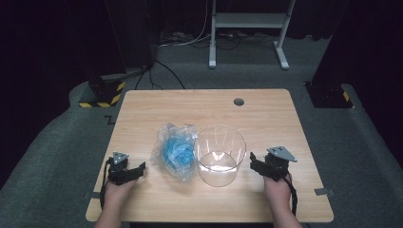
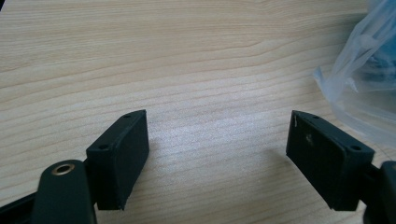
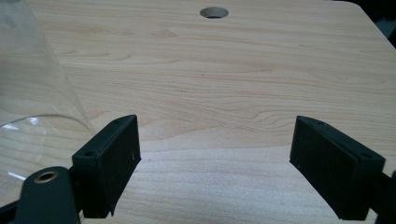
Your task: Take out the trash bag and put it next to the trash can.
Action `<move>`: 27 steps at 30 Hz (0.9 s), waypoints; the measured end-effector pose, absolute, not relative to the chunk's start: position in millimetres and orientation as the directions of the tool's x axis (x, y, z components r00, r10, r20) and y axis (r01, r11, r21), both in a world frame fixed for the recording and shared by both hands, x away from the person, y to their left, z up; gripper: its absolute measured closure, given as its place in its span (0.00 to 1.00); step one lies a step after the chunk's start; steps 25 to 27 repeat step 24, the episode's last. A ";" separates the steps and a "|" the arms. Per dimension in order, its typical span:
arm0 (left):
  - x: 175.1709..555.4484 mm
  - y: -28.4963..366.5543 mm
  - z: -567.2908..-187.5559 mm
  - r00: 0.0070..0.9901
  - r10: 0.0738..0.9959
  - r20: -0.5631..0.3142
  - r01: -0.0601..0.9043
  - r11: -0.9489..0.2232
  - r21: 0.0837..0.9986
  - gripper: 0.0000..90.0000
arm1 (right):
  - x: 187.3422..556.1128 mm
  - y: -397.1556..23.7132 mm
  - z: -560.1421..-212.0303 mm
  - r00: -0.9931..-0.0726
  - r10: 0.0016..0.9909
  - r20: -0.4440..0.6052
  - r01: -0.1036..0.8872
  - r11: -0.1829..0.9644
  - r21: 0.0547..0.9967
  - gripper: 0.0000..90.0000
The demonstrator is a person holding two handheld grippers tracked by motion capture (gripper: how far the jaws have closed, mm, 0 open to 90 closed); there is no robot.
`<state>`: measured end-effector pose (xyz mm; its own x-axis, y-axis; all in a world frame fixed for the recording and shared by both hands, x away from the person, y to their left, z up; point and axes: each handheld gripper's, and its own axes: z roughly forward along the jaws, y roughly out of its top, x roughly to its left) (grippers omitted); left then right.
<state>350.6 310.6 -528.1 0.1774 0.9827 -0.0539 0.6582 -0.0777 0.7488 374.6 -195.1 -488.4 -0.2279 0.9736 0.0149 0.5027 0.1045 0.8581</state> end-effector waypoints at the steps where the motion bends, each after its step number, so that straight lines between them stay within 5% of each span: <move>1: 350.6 310.5 -528.1 0.177 0.983 -0.054 0.658 -0.078 0.749 0.23 | 374.8 -194.9 -488.5 -0.229 0.973 0.013 0.504 0.108 0.857 0.18; 27: 352.1 309.3 -528.1 0.179 0.983 -0.043 0.661 -0.088 0.745 0.23 | 377.2 -196.7 -495.7 -0.231 0.973 0.003 0.549 0.127 0.826 0.18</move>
